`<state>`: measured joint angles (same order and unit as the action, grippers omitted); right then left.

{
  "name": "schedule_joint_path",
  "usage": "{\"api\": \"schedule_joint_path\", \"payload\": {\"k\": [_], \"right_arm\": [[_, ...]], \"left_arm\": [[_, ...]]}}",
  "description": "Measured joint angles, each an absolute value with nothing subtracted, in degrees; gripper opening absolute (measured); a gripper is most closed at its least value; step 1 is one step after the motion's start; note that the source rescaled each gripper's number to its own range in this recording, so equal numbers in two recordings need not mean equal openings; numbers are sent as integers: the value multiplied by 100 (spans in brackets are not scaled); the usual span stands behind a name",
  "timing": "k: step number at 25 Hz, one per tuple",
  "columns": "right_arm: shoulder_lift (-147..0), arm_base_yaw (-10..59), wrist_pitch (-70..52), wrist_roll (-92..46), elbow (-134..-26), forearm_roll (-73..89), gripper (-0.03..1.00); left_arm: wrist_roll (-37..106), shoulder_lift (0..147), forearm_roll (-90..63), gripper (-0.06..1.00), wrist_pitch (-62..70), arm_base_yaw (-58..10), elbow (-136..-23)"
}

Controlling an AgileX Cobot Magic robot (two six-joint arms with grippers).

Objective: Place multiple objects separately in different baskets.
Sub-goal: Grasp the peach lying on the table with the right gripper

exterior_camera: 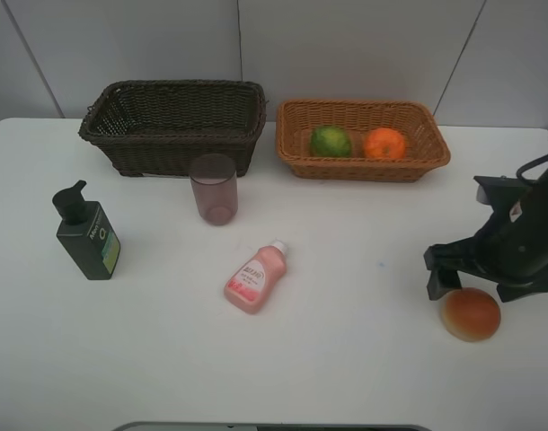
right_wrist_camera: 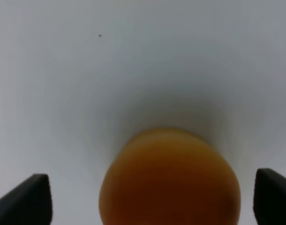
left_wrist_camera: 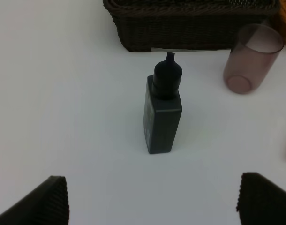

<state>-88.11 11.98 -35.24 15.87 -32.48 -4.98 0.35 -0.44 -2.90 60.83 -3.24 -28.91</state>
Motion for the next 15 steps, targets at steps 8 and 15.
{"api": "schedule_joint_path", "payload": {"k": [8, 15], "right_arm": [[-8805, 1198, -3031, 1587, -2905, -498, 85], [-8805, 1198, -2884, 1587, -2905, -498, 85]], "left_arm": [[35, -44, -290, 92, 6083, -324, -2891], [35, -44, -290, 92, 6083, -324, -2891]]}}
